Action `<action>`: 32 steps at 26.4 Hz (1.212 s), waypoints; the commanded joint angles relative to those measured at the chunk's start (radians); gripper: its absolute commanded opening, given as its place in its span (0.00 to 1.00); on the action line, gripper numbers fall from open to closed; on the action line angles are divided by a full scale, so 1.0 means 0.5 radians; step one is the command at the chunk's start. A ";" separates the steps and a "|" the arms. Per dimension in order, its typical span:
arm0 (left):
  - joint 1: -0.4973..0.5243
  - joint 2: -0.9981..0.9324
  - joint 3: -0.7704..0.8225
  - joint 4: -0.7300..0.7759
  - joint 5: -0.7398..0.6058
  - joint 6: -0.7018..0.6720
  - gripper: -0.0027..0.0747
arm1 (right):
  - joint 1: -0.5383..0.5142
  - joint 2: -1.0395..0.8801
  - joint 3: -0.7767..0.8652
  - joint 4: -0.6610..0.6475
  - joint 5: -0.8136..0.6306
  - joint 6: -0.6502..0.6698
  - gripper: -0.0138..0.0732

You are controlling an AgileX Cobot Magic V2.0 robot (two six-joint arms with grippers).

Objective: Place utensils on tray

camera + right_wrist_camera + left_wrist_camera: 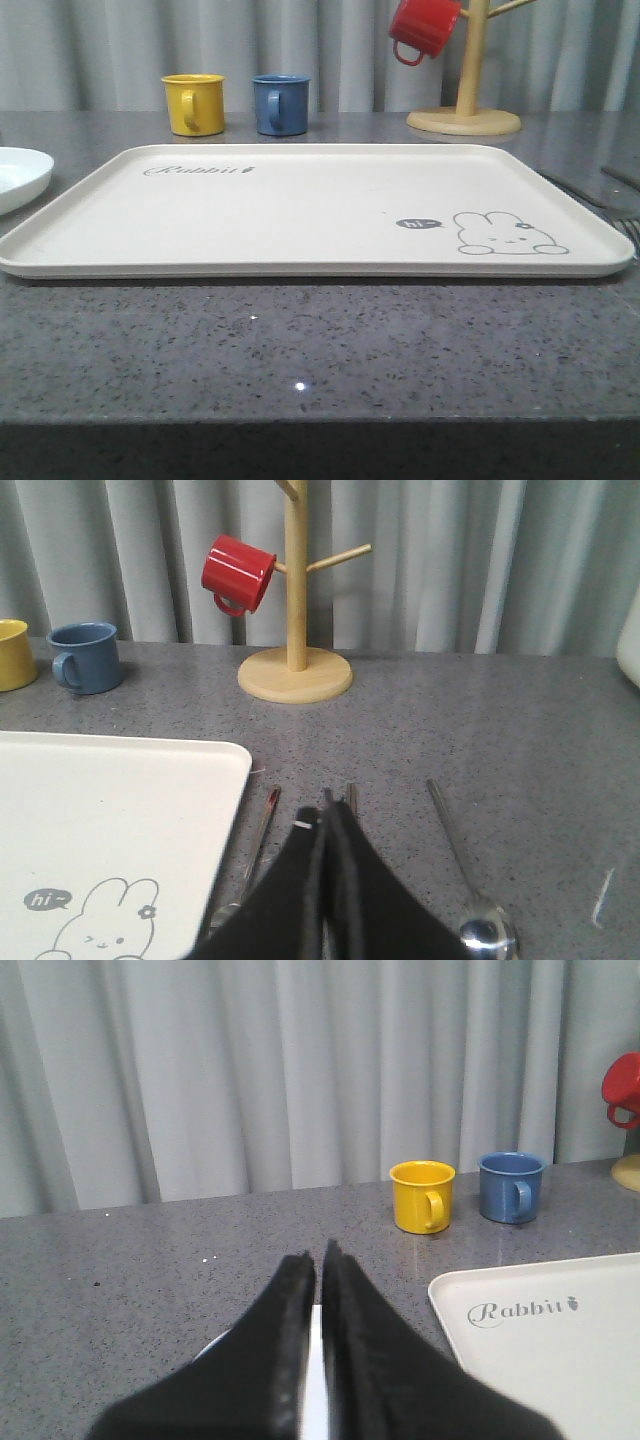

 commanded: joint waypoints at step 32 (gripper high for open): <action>-0.067 1.001 -0.676 -0.017 0.672 0.097 0.81 | -0.010 0.031 -0.072 0.010 -0.144 -0.016 0.82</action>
